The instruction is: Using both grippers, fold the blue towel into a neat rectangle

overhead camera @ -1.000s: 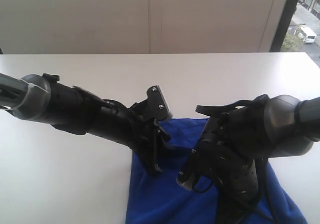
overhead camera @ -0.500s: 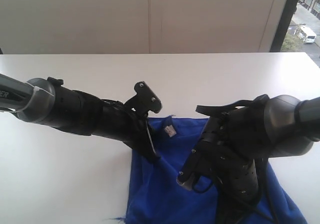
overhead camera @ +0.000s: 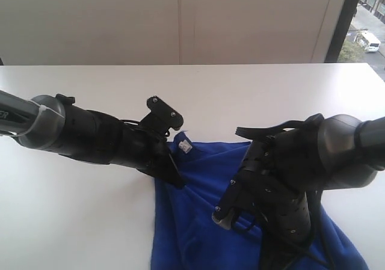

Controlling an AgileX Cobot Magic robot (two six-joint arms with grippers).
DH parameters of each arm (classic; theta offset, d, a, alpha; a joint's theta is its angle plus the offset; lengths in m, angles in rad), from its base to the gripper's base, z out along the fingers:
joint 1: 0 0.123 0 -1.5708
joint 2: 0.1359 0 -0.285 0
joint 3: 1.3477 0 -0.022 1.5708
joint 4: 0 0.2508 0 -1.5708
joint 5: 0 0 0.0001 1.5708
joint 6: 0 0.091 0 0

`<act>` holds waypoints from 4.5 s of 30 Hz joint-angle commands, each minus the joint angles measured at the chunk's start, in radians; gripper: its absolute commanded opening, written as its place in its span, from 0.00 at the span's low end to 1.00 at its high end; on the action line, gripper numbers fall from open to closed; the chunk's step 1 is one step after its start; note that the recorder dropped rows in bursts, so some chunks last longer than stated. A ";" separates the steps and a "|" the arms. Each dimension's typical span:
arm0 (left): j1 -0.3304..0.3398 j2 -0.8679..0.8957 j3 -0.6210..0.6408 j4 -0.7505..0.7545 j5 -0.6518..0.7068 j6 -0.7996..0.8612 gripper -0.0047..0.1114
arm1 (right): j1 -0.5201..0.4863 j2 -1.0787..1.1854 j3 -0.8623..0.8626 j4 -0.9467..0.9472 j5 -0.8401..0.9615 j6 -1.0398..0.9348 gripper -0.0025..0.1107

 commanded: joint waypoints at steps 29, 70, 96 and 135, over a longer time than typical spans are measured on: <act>0.001 0.063 -0.192 0.050 0.006 -0.007 0.60 | 0.000 0.013 0.012 0.068 -0.060 -0.001 0.02; 0.001 -0.142 -0.077 -0.021 -0.395 0.203 0.04 | 0.112 0.013 -0.009 0.636 -0.114 -0.401 0.02; 0.001 -0.349 0.371 0.677 0.467 -0.788 0.04 | -0.316 -0.104 -0.286 0.609 -0.100 -0.669 0.02; -0.008 -0.213 0.026 2.124 0.952 -1.999 0.04 | -0.316 -0.104 -0.286 0.641 -0.084 -0.696 0.02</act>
